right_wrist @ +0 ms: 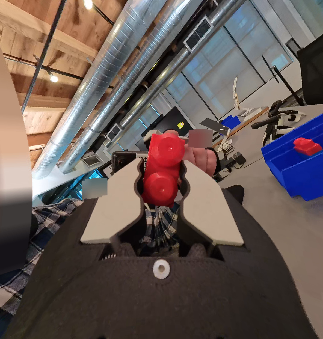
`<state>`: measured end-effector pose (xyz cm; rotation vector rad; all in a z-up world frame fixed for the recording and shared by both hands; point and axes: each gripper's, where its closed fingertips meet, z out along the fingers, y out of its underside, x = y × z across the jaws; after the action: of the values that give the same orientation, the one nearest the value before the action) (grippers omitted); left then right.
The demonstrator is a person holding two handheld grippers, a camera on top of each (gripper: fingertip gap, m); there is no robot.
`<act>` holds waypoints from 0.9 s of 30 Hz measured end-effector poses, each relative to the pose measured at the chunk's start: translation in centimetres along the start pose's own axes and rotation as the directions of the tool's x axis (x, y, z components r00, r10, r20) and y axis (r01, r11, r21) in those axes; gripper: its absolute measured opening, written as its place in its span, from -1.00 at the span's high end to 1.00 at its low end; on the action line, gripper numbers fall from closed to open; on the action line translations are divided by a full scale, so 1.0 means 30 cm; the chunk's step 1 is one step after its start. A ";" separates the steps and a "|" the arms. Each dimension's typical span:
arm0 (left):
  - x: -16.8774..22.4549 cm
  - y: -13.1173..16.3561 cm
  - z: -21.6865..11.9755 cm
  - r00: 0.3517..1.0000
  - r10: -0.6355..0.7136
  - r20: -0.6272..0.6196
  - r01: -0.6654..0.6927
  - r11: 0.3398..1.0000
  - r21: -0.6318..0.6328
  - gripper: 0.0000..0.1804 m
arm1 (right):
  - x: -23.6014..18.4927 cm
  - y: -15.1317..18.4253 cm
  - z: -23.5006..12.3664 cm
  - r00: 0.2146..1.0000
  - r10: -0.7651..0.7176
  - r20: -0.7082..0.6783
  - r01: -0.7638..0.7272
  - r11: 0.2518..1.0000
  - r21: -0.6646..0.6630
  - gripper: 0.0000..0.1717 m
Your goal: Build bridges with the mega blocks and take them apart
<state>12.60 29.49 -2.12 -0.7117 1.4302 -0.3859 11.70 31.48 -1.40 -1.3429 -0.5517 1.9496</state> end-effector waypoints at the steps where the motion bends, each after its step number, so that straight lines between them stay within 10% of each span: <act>1: -0.002 0.004 0.003 1.000 0.017 0.006 -0.017 1.000 -0.011 0.16 | 0.000 -0.005 -0.002 1.000 -0.015 -0.011 0.015 1.000 0.009 0.57; 15: -0.028 0.038 0.024 0.994 -0.044 0.100 0.048 0.998 -0.046 0.13 | -0.031 -0.027 -0.006 0.956 -0.274 -0.104 0.282 0.957 0.073 0.57; 27: -0.019 0.027 0.021 0.996 -0.006 0.093 0.011 0.999 -0.053 0.17 | -0.029 -0.009 -0.010 0.973 -0.216 -0.082 0.218 0.976 0.009 0.58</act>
<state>12.99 30.58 -2.22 -0.7701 1.3546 -0.3181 12.26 31.01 -0.78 -1.2867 -0.6142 1.7126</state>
